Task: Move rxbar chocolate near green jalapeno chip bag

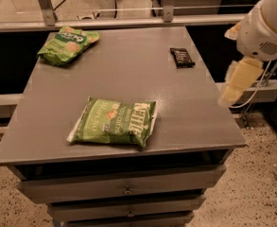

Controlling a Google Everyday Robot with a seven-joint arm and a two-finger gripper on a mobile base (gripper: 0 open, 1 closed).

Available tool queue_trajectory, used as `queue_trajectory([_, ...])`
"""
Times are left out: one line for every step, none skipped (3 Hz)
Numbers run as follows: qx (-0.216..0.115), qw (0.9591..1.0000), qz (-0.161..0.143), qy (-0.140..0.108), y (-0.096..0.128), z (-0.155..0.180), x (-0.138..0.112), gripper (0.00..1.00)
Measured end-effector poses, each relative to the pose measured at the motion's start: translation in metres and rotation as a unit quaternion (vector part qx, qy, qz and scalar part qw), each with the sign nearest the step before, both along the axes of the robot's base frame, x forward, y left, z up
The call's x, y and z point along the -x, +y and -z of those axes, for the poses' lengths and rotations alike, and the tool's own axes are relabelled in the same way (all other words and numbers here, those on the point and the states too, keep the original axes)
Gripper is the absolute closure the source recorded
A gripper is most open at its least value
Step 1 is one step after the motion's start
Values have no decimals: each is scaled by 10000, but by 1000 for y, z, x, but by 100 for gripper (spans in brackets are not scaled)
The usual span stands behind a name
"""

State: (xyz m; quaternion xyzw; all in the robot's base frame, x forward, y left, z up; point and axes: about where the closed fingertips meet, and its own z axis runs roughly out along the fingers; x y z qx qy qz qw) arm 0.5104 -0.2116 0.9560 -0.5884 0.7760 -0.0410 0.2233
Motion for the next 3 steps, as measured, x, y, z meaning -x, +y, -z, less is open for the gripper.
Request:
queue_trajectory([-403, 9988, 123, -237, 7, 20, -52, 0])
queue_trajectory([-865, 9950, 366, -338, 12, 46, -99, 0])
queue_trajectory([-1484, 9859, 699, -345, 17, 66, -143, 0])
